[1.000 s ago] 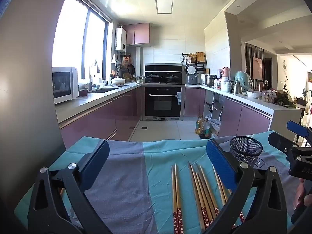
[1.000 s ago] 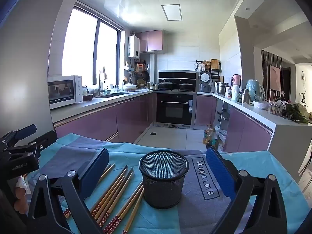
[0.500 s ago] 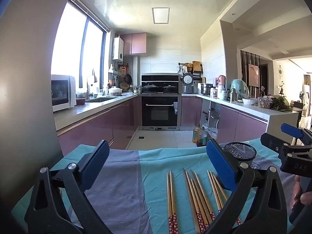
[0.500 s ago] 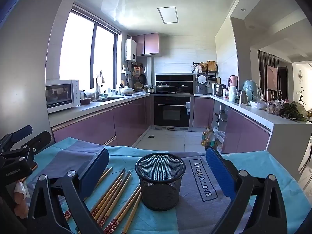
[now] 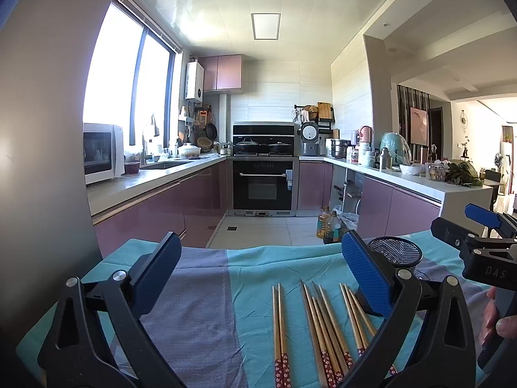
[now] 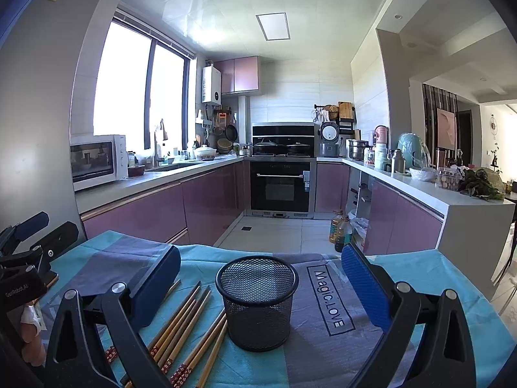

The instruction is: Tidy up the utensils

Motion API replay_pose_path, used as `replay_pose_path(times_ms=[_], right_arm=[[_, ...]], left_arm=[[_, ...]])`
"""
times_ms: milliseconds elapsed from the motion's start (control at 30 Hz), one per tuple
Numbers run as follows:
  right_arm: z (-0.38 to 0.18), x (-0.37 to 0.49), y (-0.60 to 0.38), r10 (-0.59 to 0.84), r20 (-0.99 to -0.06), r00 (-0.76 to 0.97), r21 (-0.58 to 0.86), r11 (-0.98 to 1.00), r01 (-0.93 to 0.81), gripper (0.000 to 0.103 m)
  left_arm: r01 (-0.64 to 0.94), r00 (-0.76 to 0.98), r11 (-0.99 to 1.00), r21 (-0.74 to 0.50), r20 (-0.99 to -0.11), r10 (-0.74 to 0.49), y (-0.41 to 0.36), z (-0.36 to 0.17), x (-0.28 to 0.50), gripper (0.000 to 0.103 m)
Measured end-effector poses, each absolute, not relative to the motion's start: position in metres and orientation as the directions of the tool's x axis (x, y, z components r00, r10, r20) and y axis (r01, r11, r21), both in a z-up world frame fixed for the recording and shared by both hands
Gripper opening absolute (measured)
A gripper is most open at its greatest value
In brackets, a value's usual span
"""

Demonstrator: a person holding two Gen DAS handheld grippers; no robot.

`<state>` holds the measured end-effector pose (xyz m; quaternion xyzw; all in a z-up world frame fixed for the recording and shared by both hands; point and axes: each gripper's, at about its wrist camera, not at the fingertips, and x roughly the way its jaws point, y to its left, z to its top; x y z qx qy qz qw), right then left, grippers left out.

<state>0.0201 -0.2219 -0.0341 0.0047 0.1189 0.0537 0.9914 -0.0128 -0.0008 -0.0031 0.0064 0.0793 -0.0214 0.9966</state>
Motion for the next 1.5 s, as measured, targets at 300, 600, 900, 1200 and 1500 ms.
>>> replay_pose_path(times_ms=[300,600,900,1200,1500], right_arm=[[-0.0323,0.0197,-0.2187,0.09,-0.228,0.969,0.011,0.996,-0.09,0.096],[-0.0319,0.019,-0.2189,0.071,-0.231,0.97,0.013,0.997,-0.07,0.096],[-0.0331,0.0186,-0.2203,0.059,-0.234,0.97,0.014,0.998,-0.058,0.097],[-0.0334,0.0176,-0.2209,0.059,-0.231,0.971,0.016,0.998,-0.056,0.096],[-0.0341,0.0152,-0.2218,0.055,-0.227,0.972,0.016,0.998,-0.053,0.097]], left_arm=[[0.044,0.986,0.999,0.006,-0.159,-0.043,-0.0025,-0.0039,-0.0135,0.098],[0.043,0.985,0.999,-0.002,-0.165,-0.043,-0.0017,-0.0029,-0.0135,0.098],[0.038,0.984,0.999,-0.013,-0.176,-0.04,-0.0018,-0.004,-0.013,0.098],[0.037,0.983,0.999,-0.016,-0.178,-0.04,-0.0024,-0.0045,-0.0137,0.098],[0.036,0.983,0.999,-0.013,-0.179,-0.038,-0.003,-0.0049,-0.0141,0.098]])
